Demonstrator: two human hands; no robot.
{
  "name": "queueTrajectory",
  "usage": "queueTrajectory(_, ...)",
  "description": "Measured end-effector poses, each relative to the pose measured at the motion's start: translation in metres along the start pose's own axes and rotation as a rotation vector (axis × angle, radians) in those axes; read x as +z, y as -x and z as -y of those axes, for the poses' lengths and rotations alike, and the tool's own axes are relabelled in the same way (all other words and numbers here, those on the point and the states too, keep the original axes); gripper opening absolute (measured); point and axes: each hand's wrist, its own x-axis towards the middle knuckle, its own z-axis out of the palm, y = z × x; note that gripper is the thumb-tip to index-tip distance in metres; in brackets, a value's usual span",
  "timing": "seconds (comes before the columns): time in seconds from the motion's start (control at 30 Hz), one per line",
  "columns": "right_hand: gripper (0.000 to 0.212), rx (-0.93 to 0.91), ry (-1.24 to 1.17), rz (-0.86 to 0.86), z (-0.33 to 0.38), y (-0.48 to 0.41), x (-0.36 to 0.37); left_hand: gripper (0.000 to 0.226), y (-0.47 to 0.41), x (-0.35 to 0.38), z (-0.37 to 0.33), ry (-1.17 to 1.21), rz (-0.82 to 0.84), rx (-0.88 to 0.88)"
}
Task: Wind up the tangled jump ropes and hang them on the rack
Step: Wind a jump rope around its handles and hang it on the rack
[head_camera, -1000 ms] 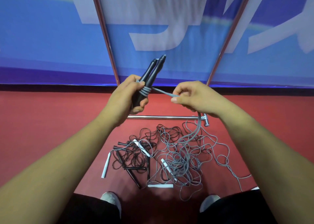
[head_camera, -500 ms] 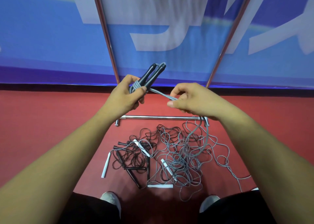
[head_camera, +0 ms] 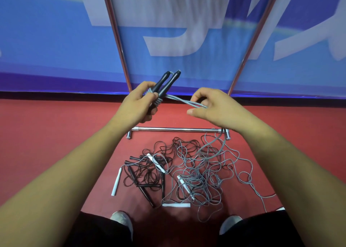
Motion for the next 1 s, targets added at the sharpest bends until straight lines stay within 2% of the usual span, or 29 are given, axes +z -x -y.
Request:
queueTrajectory(0.13,0.017,-0.024,0.054,-0.046,-0.001,0.0,0.0,0.013,-0.003,-0.003,0.0,-0.004,0.001,-0.016)
queueTrajectory(0.27,0.022,0.025,0.068,0.029,0.001,0.0,0.003,0.01,-0.005,-0.005,0.005,-0.048,0.0,-0.017)
queueTrajectory(0.33,0.025,0.079,0.007,0.099,0.003,0.002,0.006,0.012,-0.006,-0.005,0.012,-0.167,0.045,0.044)
queueTrajectory(0.43,0.03,0.171,-0.319,0.23,0.008,0.003,0.01,0.025,-0.008,-0.007,0.022,-0.451,0.097,0.169)
queueTrajectory(0.5,0.03,0.169,-0.384,0.255,0.013,0.003,0.012,0.03,-0.008,-0.005,0.025,-0.658,0.1,0.223)
queueTrajectory(0.63,0.028,0.083,-0.176,0.213,0.022,0.005,0.009,0.036,-0.002,0.003,0.026,-0.941,0.106,0.259)
queueTrajectory(0.73,0.019,0.004,-0.006,0.144,0.026,0.006,0.008,0.038,0.002,0.01,0.026,-1.058,0.194,0.286)
queueTrajectory(0.87,0.013,-0.077,0.135,0.034,0.026,0.004,0.005,0.059,0.004,0.016,0.023,-1.161,0.244,0.297)
queueTrajectory(1.0,0.013,-0.11,0.185,-0.075,0.019,0.001,-0.001,0.045,0.005,0.017,0.021,-1.161,0.24,0.382)
